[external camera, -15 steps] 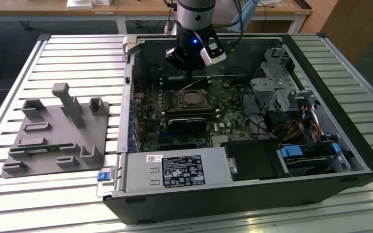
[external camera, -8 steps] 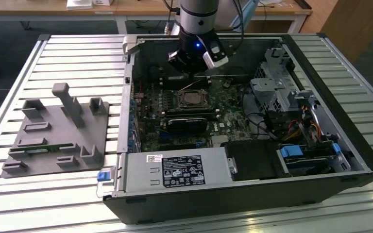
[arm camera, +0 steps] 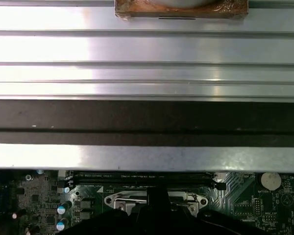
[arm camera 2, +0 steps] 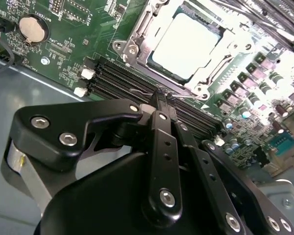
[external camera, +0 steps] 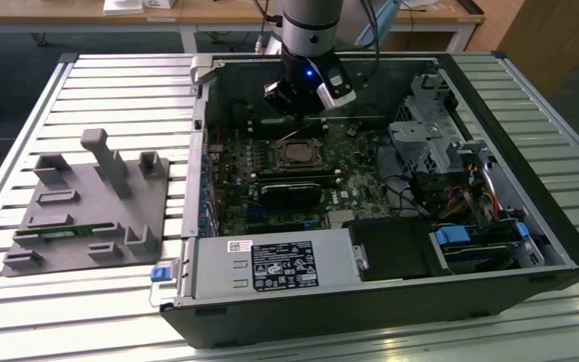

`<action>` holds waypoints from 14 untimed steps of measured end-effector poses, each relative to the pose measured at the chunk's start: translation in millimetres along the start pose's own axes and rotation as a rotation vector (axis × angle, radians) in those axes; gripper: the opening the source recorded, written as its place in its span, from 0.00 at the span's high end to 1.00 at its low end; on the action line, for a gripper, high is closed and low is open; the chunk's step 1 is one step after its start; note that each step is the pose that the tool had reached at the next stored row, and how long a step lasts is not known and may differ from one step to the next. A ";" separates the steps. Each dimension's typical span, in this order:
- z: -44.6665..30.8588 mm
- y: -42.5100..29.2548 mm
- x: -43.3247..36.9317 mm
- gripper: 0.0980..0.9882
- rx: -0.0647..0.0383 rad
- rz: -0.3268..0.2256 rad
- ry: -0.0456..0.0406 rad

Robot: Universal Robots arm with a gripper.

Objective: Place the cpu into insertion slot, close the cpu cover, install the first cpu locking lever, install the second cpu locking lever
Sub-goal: 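Install the first cpu locking lever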

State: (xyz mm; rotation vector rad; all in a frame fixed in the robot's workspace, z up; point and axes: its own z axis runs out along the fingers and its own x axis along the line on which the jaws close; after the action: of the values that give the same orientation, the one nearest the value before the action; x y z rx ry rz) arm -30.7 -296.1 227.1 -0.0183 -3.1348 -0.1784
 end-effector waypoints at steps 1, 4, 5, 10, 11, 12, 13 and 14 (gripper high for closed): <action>0.7 0.5 -0.5 0.99 0.000 0.000 0.0000; 2.8 1.8 -1.8 0.99 0.000 0.000 0.0000; 3.4 2.3 -2.2 0.99 0.001 0.000 0.0000; 6.8 3.3 -6.7 0.99 0.001 0.000 0.0000; 7.6 3.4 -7.6 0.99 0.001 0.000 0.0000; 8.5 3.5 -8.3 0.99 0.001 0.000 0.0000; 9.5 3.6 -8.9 0.99 0.001 0.000 0.0000; 10.5 3.7 -9.4 0.99 0.002 0.000 0.0000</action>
State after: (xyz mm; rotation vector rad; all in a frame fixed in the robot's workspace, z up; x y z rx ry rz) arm -21.3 -291.3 217.0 -0.0182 -3.1349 -0.1760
